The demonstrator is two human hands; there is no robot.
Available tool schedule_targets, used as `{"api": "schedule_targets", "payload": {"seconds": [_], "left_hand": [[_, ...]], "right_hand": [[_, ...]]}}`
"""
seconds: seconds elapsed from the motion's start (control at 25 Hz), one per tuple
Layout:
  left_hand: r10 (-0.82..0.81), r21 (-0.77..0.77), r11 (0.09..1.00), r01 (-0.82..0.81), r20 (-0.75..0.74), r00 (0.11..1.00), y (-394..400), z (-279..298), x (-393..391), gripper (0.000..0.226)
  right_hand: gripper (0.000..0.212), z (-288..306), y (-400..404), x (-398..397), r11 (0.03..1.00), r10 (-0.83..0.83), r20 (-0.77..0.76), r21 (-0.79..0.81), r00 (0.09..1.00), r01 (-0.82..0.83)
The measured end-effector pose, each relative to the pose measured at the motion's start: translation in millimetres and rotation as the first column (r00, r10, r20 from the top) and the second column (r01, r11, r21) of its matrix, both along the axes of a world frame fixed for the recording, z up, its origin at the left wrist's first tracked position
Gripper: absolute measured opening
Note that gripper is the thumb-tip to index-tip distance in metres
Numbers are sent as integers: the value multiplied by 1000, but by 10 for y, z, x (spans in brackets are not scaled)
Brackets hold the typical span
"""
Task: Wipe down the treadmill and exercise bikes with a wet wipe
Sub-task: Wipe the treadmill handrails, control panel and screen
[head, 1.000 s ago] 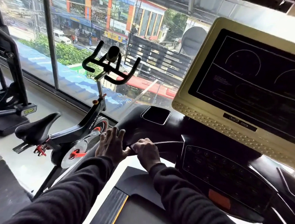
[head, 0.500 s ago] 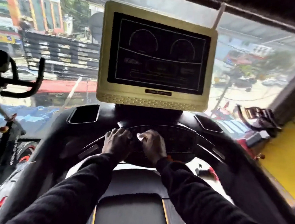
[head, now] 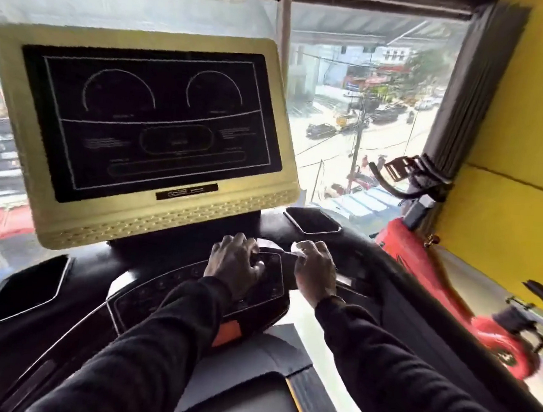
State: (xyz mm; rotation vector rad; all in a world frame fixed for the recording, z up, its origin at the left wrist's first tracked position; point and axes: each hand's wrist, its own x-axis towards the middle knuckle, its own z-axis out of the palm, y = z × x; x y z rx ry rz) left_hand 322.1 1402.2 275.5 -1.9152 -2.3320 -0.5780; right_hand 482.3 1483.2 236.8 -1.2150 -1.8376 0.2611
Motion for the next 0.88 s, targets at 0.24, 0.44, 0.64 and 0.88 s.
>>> {"api": "schedule_targets", "payload": {"seconds": [0.24, 0.44, 0.64, 0.88], "left_hand": [[-22, -73, 997, 23, 17, 1000, 606, -13, 166, 35], [-28, -207, 978, 39, 52, 998, 879, -184, 64, 34], [-97, -308, 949, 73, -64, 993, 1003, -354, 4, 42], [-116, -349, 936, 48, -177, 977, 1053, -389, -1, 52]], "right_hand": [[37, -355, 369, 62, 993, 107, 17, -56, 994, -106], [23, -664, 280, 141, 971, 221, 84, 69, 972, -227], [17, -570, 245, -176, 999, 10, -29, -38, 1000, -11], [25, -633, 319, 44, 985, -160, 22, 63, 987, 158]]}}
